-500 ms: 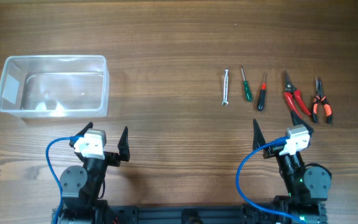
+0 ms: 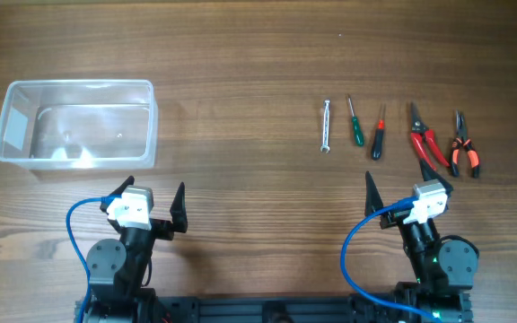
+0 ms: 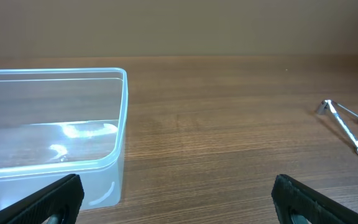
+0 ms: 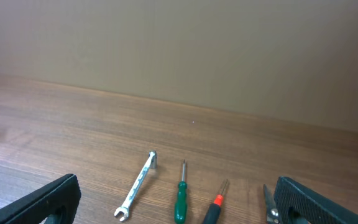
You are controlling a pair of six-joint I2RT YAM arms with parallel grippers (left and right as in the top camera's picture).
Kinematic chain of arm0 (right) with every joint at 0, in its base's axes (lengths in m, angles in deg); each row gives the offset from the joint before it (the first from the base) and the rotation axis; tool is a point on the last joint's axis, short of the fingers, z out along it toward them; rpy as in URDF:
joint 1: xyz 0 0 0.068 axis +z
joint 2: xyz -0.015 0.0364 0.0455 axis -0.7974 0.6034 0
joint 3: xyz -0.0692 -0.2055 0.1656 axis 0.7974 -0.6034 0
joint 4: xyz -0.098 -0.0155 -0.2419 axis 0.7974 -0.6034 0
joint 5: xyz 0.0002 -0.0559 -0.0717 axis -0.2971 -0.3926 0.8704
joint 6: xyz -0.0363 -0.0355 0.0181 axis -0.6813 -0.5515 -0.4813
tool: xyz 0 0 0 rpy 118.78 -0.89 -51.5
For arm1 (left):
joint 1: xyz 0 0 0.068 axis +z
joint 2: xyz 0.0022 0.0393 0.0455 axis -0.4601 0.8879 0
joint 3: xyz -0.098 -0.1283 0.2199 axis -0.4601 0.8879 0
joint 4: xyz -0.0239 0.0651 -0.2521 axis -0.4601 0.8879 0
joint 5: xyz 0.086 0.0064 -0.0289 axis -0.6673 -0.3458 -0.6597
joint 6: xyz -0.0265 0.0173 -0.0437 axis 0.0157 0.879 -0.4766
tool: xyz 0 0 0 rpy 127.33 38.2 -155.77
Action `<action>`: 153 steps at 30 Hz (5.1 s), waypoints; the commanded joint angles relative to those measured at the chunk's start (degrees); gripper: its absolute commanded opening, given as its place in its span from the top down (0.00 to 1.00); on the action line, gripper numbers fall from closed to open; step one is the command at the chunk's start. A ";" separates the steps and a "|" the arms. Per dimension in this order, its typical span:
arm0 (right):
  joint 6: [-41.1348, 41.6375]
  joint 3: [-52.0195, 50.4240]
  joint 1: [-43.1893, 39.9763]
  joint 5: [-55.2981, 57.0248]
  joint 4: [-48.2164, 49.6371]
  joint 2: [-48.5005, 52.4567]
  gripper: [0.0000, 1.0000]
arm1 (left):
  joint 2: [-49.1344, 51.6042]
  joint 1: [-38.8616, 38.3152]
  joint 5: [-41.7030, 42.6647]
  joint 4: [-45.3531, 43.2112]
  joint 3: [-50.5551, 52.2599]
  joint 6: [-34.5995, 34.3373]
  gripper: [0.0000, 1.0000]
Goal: Pack container
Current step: 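Raise both arms from rest toward the container and tools, then push the clear container rightward toward the tools with the left gripper, then nudge the container's left edge to center it with the left gripper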
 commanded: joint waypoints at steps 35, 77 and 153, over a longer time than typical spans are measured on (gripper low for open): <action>20.00 65.22 -0.66 -10.32 -35.80 73.37 0.00 | 61.20 2.82 -7.87 20.59 -56.24 -12.94 0.00; 17.11 73.26 -8.76 6.71 -50.53 85.81 0.00 | 109.59 -3.96 -10.05 38.93 -76.43 -1.25 0.96; 17.35 73.26 -8.74 6.49 -50.31 85.92 0.00 | 107.60 6.97 -4.35 40.89 -81.11 7.56 0.43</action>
